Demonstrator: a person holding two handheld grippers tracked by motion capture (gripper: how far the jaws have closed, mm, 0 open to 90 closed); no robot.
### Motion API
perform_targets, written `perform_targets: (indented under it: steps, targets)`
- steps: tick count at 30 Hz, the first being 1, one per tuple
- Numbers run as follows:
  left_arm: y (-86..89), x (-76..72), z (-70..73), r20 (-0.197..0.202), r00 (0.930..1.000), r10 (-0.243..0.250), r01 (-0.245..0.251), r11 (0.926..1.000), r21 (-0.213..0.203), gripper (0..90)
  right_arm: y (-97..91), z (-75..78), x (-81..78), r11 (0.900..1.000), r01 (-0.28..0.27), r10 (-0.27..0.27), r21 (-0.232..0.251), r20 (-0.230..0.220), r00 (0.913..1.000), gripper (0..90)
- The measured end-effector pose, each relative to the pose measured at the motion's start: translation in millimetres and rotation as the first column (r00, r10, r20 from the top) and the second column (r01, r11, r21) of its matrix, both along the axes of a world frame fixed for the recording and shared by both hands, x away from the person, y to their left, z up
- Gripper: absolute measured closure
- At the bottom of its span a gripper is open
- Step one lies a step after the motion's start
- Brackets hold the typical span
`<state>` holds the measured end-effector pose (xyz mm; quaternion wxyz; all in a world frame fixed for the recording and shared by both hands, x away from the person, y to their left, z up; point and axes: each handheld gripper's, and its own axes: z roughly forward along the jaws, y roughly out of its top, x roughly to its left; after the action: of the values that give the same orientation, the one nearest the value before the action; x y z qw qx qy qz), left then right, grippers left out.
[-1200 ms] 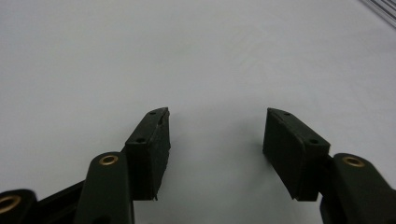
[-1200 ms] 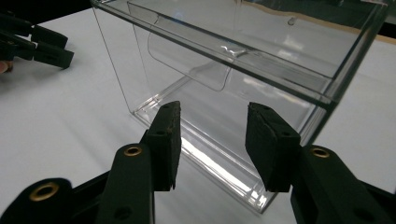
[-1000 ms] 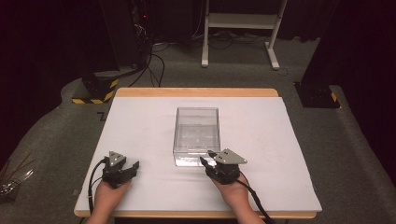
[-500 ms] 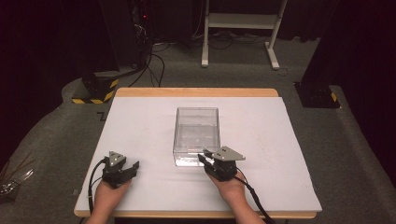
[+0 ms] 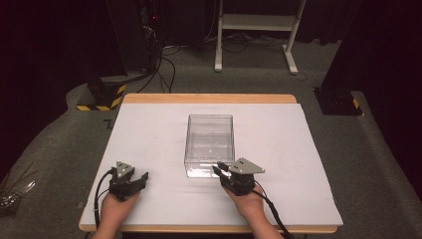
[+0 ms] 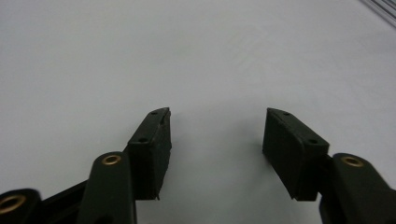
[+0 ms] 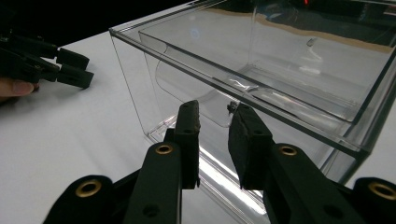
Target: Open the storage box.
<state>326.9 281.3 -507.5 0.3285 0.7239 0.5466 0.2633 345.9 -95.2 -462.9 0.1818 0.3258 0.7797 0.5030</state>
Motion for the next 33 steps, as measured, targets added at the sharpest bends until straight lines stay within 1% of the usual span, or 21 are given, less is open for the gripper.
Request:
perform_targets:
  steps: [3,4,7,10,13,14,15,16,17,18,19,20,21,22,23,24,25,29,30,31,33]
  targets:
    - [-7.0,-3.9,0.7,0.022,0.9997,-0.015,0.014,0.999,0.041,52.4,-0.1,0.3,-1.2,1.0,0.002,-0.002,0.001,0.004,1.0,72.8]
    - [-8.6,-4.8,1.0,0.019,0.9996,-0.019,0.019,0.9991,0.038,56.8,-0.3,0.3,-0.9,1.0,0.001,-0.001,0.006,0.003,1.0,72.4]
    - [-19.8,-9.6,6.9,0.022,0.998,-0.059,0.06,0.9976,-0.034,63.2,0.8,-0.3,0.7,0.9999,-0.003,0.003,0.012,0.0,1.0,70.7]
    - [-28.4,-13.6,13.0,0.039,0.9956,-0.085,0.087,0.9955,-0.039,66.6,1.6,-0.2,2.1,0.9998,-0.002,0.002,0.018,-0.002,1.0,70.6]
    - [-54.0,-23.7,26.1,0.096,0.9843,-0.148,0.153,0.987,-0.047,71.3,1.9,-0.2,3.7,0.9998,-0.004,0.004,0.021,-0.003,1.0,70.6]
    - [-54.0,-23.7,26.1,0.096,0.9843,-0.148,0.153,0.987,-0.047,72.9,1.9,-0.2,3.7,0.9998,-0.004,0.004,0.021,-0.003,1.0,70.6]
    - [-66.5,-27.0,30.2,0.112,0.9778,-0.177,0.185,0.9807,-0.063,74.1,1.9,-0.2,3.5,0.9998,-0.006,0.006,0.019,-0.003,1.0,70.3]
    - [-66.5,-27.0,30.2,0.112,0.9778,-0.177,0.185,0.9807,-0.063,75.5,1.9,-0.2,3.5,0.9998,-0.006,0.006,0.019,-0.003,1.0,70.3]
    - [-78.2,-29.8,33.5,0.126,0.9704,-0.206,0.216,0.9741,-0.068,76.9,1.8,-0.1,3.6,0.9998,-0.009,0.009,0.018,-0.004,1.0,69.8]
    - [-78.2,-29.8,33.5,0.126,0.9704,-0.206,0.216,0.9741,-0.068,77.8,1.8,-0.1,3.6,0.9998,-0.009,0.009,0.018,-0.004,1.0,69.8]
    - [-91.7,-31.8,37.2,0.14,0.9614,-0.237,0.249,0.9659,-0.073,78.2,1.8,-0.2,3.8,0.9998,-0.016,0.016,0.013,-0.004,0.9999,69.5]
    - [-91.7,-31.8,37.2,0.14,0.9614,-0.237,0.249,0.9659,-0.073,78.5,1.8,-0.2,3.8,0.9998,-0.016,0.016,0.013,-0.004,0.9999,69.5]
    - [-104.8,-32.4,40.1,0.153,0.9533,-0.261,0.275,0.9583,-0.079,78.8,1.9,-0.2,3.7,0.9998,-0.018,0.018,0.009,-0.001,0.9998,69.1]
    - [-104.8,-32.4,40.1,0.153,0.9533,-0.261,0.275,0.9583,-0.079,79.1,1.9,-0.2,3.7,0.9998,-0.018,0.018,0.009,-0.001,0.9998,69.1]
    - [-117.2,-31.6,41.9,0.16,0.946,-0.282,0.297,0.9515,-0.08,79.1,1.9,-0.1,3.5,0.9998,-0.021,0.021,0.005,0.001,0.9998,68.4]
    - [-117.2,-31.6,41.9,0.16,0.946,-0.282,0.297,0.9515,-0.08,79.1,1.9,-0.1,3.5,0.9998,-0.021,0.021,0.005,0.001,0.9998,68.4]
    - [-129.1,-29.0,42.8,0.162,0.9367,-0.31,0.324,0.944,-0.064,78.8,1.4,0.6,2.7,0.9996,-0.027,0.027,-0.005,0.007,0.9996,67.7]
    - [-139.5,-25.0,44.4,0.167,0.931,-0.325,0.339,0.9389,-0.063,71.9,-0.1,1.5,2.3,0.9995,-0.031,0.031,-0.005,0.01,0.9995,67.2]
    - [-142.3,-23.1,45.5,0.177,0.9314,-0.318,0.334,0.9403,-0.066,71.9,-0.1,1.5,2.3,0.9995,-0.031,0.031,-0.005,0.01,0.9995,67.2]
    - [-145.6,-17.1,47.9,0.19,0.9346,-0.301,0.324,0.9402,-0.105,69.6,-0.1,1.6,2.3,0.9995,-0.03,0.031,-0.004,0.011,0.9995,67.2]
    - [-147.1,-14.1,48.5,0.192,0.936,-0.295,0.32,0.9402,-0.116,69.3,-0.1,1.5,2.3,0.9996,-0.029,0.029,-0.001,0.009,0.9995,67.2]
